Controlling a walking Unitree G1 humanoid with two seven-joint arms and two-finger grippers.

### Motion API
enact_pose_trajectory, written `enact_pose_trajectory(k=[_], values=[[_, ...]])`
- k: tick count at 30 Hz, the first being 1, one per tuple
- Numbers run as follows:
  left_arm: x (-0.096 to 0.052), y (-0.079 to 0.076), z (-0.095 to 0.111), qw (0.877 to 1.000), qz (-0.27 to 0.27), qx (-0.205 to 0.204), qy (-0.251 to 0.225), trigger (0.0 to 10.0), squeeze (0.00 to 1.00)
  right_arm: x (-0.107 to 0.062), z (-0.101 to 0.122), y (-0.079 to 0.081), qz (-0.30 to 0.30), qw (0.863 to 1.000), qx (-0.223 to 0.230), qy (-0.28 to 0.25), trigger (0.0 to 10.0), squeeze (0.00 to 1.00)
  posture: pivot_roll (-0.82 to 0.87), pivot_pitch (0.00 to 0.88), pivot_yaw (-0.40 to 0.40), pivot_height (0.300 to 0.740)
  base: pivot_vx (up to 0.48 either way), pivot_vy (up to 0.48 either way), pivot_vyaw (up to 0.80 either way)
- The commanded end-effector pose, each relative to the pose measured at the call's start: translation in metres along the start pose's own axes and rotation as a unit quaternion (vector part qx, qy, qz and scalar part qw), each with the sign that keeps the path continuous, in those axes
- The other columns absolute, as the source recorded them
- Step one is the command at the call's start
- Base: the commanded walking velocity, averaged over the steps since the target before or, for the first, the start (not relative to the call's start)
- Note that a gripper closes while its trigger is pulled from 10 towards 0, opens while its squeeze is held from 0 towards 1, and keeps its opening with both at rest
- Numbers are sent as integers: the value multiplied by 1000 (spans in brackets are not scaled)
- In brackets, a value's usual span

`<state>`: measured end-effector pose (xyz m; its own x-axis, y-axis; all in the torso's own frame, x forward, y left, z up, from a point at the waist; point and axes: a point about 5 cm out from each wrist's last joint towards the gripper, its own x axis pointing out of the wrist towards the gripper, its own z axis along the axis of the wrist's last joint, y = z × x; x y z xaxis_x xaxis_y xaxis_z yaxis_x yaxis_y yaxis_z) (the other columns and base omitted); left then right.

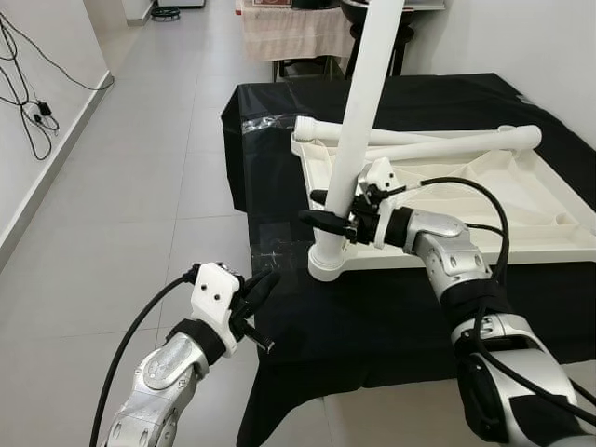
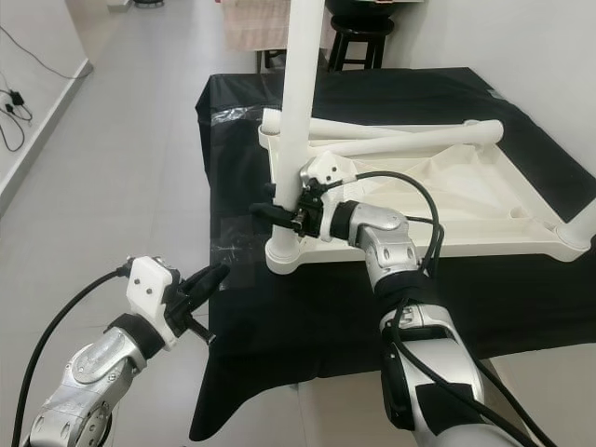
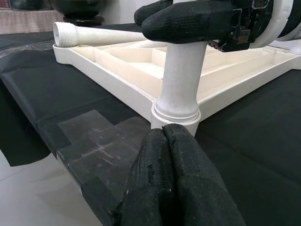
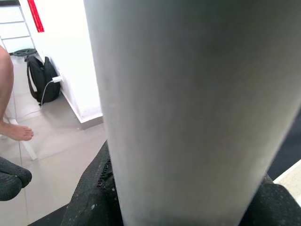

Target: Building children table

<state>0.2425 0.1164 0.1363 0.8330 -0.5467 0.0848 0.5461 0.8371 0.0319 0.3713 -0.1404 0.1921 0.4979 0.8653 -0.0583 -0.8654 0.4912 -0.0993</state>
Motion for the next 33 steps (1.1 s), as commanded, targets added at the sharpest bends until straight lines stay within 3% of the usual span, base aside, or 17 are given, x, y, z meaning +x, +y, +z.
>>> enact_pose_trajectory(k=[1,2,3,4,5,7,8,17,18,20,21,22,24,26,27,31,33], values=[[-2,-1,-2,1000,0,-1,8,10000,0,-8,-11,1,-32,999,-11,13,0,0,25,70,-54,740,0,0,0],[-2,-1,-2,1000,0,-1,8,10000,0,-8,-11,1,-32,999,-11,13,0,0,25,70,-54,740,0,0,0],[-3,0,-3,1000,1,-1,8,10000,0,-2,-28,2,-218,975,10,35,0,0,12,68,-57,740,0,0,0],[-3,1,-3,1000,2,-1,8,10000,0,-4,-43,15,-328,942,46,53,0,0,11,72,-53,740,0,0,0],[-4,2,-3,1000,2,-1,9,10000,0,-2,-48,34,-370,925,61,60,0,0,14,71,-36,740,0,0,0],[-4,2,-4,1000,2,-1,10,10000,0,3,-43,44,-366,928,49,55,0,0,-1,59,-28,740,0,0,0],[-4,3,-5,1000,2,-1,10,10000,0,9,-38,51,-333,941,33,46,0,0,-4,57,-26,740,0,0,0],[-3,3,-5,1000,6,-2,10,10000,0,16,-37,38,-328,943,42,45,0,0,11,55,-47,740,0,0,0],[-3,3,-5,1000,8,-1,10,10000,0,17,-34,38,-330,942,39,44,10000,0,12,52,-49,740,0,0,0],[-3,3,-5,1000,9,0,10,10000,0,18,-30,40,-331,942,35,44,10000,0,14,52,-49,740,0,0,0],[-3,2,-5,1000,8,-1,10,10000,0,20,-26,41,-318,946,35,42,10000,1000,14,51,-47,740,0,0,0],[-2,1,-5,1000,5,-3,10,10000,0,27,-16,44,-257,966,33,26,10000,1000,13,51,-46,740,0,0,0],[-2,0,-5,1000,3,-4,10,10000,0,30,-11,45,-228,973,29,16,10000,1000,11,52,-46,740,0,0,0],[-2,0,-5,1000,3,-4,10,10000,0,31,-6,45,-206,978,23,7,10000,910,9,52,-45,740,0,0,0],[-1,0,-5,1000,2,-5,9,10000,0,33,-1,45,-166,986,17,-3,10000,12,11,54,-45,740,0,0,0],[-1,1,-4,1000,5,-5,7,10000,0,30,10,43,-10,1000,-11,-25,10000,0,13,57,-51,740,0,0,0],[-1,1,-4,1000,5,-5,7,10000,0,29,12,41,4,1000,-13,-26,10000,0,13,57,-51,740,0,0,0]])
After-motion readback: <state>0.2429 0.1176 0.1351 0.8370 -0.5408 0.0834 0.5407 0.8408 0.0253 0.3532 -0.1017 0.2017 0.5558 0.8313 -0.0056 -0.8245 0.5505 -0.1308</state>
